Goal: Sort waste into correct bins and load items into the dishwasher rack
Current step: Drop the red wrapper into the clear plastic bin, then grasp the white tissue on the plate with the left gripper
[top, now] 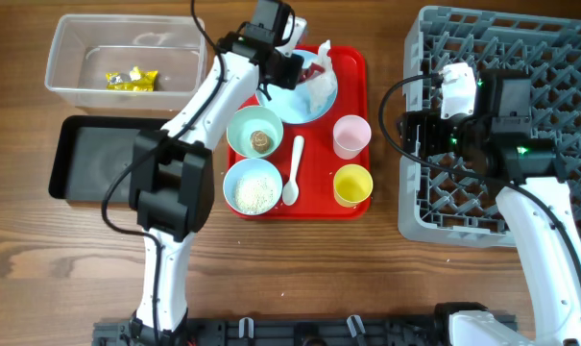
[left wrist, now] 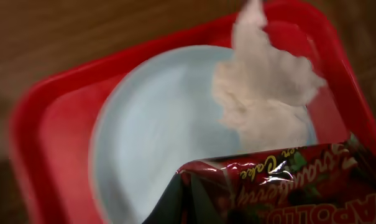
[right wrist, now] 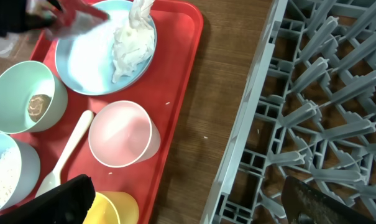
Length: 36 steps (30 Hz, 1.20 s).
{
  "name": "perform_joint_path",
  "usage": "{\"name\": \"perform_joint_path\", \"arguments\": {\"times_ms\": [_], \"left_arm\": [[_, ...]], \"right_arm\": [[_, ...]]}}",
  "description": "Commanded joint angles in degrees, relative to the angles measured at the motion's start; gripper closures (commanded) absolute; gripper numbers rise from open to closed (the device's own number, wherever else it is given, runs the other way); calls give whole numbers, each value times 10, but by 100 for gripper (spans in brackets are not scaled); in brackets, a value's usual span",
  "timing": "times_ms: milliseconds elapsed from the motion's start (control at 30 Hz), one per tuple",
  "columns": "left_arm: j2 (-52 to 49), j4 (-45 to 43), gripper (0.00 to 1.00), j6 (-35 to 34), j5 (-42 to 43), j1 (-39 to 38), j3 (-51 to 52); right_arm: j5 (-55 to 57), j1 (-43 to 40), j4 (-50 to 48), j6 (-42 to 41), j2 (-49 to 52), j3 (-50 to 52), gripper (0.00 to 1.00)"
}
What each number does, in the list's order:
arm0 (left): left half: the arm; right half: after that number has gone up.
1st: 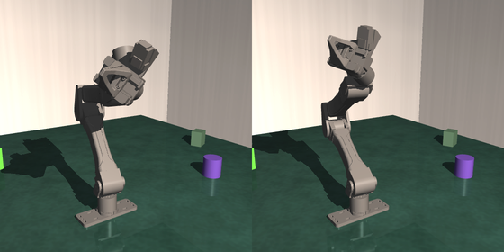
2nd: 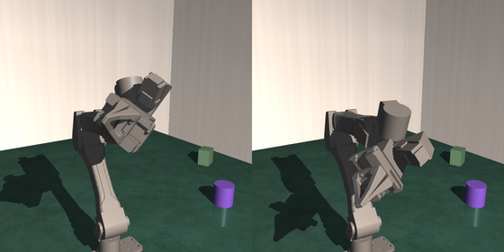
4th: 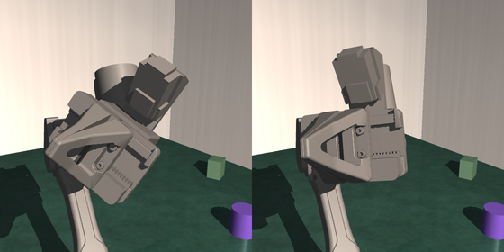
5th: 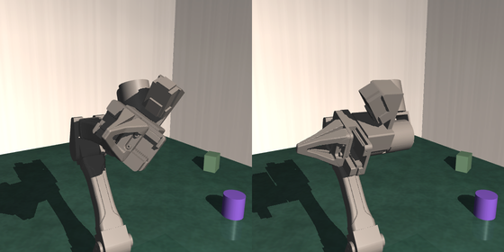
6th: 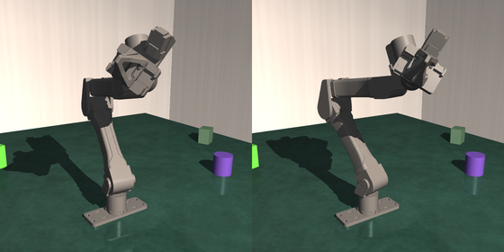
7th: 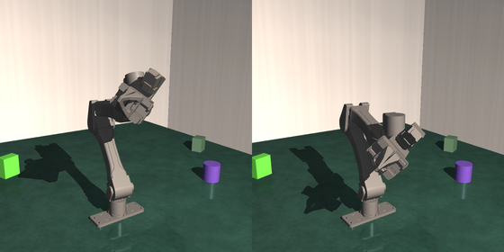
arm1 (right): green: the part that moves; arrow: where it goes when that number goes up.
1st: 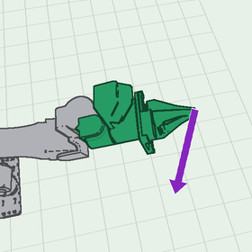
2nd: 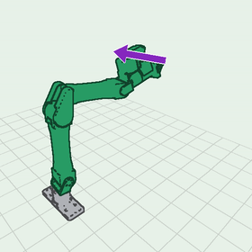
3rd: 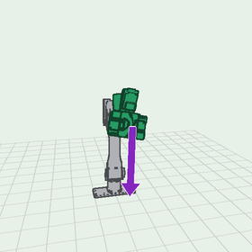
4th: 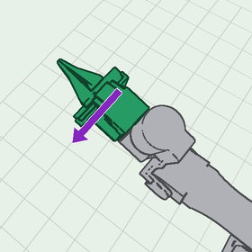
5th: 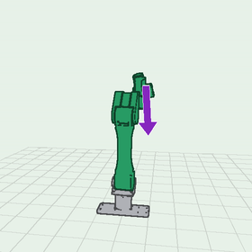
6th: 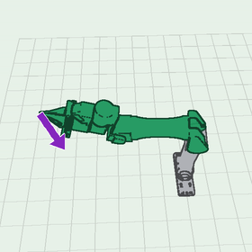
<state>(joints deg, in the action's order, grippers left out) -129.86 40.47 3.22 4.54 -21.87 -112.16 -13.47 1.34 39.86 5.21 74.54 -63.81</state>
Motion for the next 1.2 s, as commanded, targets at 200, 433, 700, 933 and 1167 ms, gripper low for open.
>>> {"name": "perform_joint_path", "arguments": {"times_ms": [200,433,700,933,1167], "left_arm": [[90,-9,96,-37,-90,250,-14],[59,29,20,-37,-55,286,-14],[77,39,10,-4,34,126,-14],[-28,-32,10,10,34,-17,-14],[-87,-50,11,8,36,-53,-14]], "right_arm": [[-8,-1,-2,-7,2,-10,1],[-8,0,-2,-8,2,-10,1],[-8,0,-2,-8,2,-10,1],[-8,0,3,-8,3,-10,1],[-8,0,3,-9,3,-10,1]]}}
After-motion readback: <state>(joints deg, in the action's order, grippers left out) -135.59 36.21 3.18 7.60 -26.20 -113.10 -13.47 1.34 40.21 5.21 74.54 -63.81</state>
